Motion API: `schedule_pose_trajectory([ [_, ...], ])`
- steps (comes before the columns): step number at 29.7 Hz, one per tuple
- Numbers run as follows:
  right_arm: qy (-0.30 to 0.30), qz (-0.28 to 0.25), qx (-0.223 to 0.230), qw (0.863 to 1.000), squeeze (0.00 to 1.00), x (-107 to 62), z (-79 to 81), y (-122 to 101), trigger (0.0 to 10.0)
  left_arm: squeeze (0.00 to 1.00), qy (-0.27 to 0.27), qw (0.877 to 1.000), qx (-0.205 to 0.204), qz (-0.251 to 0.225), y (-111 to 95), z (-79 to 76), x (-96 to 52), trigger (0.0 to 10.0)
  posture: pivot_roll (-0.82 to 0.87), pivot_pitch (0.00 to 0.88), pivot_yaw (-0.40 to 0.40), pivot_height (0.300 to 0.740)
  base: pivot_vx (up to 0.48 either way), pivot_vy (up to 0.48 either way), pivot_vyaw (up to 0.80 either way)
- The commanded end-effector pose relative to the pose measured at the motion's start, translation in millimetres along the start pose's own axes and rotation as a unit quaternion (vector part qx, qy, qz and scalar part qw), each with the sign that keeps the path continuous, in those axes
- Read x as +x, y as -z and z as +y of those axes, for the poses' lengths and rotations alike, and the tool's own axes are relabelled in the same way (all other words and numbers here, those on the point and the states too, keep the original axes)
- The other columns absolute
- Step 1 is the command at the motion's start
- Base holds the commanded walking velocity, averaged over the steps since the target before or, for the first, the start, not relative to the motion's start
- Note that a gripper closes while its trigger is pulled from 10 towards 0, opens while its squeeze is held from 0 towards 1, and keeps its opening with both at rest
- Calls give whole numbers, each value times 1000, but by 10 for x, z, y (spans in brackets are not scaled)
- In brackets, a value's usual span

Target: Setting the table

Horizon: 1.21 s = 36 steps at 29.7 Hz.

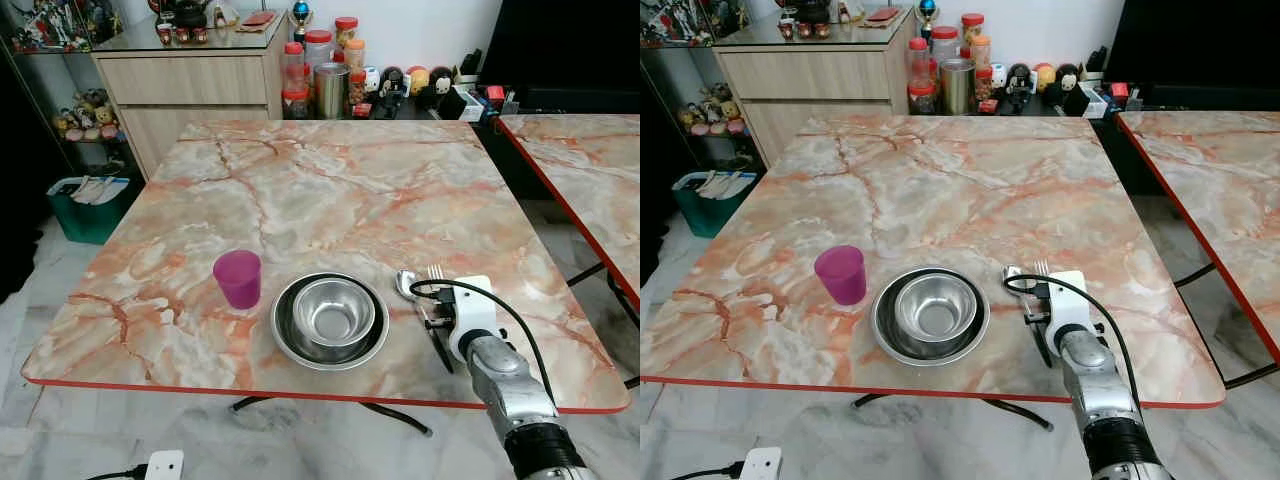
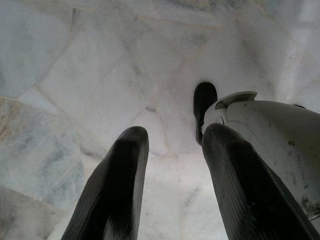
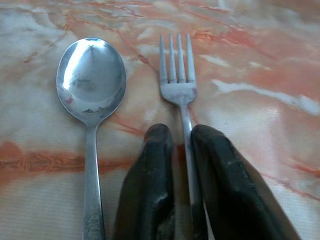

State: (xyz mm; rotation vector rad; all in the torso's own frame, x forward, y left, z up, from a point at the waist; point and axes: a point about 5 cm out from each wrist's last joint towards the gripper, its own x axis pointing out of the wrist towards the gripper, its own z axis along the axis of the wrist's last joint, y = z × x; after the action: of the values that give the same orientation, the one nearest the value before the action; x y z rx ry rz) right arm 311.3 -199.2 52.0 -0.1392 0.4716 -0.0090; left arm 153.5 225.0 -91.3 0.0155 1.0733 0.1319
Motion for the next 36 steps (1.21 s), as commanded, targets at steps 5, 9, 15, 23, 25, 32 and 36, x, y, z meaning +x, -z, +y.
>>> schedule_pose_trajectory([
  [5,2,-3,7,1000,941,13,-3,-26,10000,0,-1,1000,-2,-1,-16,33,-1,10000,81,0,10,740,0,0,0],
  [9,4,-4,6,1000,847,16,-5,-34,10000,0,-2,1000,-3,1,-4,86,-9,10000,83,0,9,740,0,0,0],
  [15,4,-16,5,1000,0,10,-10,-89,10000,0,-4,1000,-6,0,-5,117,-13,10000,84,0,9,740,0,0,0],
  [23,22,-121,31,992,0,-17,-27,-412,10000,0,-6,1000,-12,-8,-36,128,-12,10000,83,0,13,740,0,0,0],
  [25,32,-151,46,987,0,-24,-26,-514,10000,0,-7,1000,-13,-12,-56,118,-9,10000,83,0,13,740,0,0,0],
  [32,37,-216,61,974,0,-66,-6,-717,10000,0,-9,1000,-11,-21,-124,104,-1,10000,90,0,11,740,0,0,113],
  [36,23,-241,62,968,0,-83,54,-792,10000,0,-14,999,-7,-28,-157,119,-1,10000,86,0,12,740,0,0,794],
])
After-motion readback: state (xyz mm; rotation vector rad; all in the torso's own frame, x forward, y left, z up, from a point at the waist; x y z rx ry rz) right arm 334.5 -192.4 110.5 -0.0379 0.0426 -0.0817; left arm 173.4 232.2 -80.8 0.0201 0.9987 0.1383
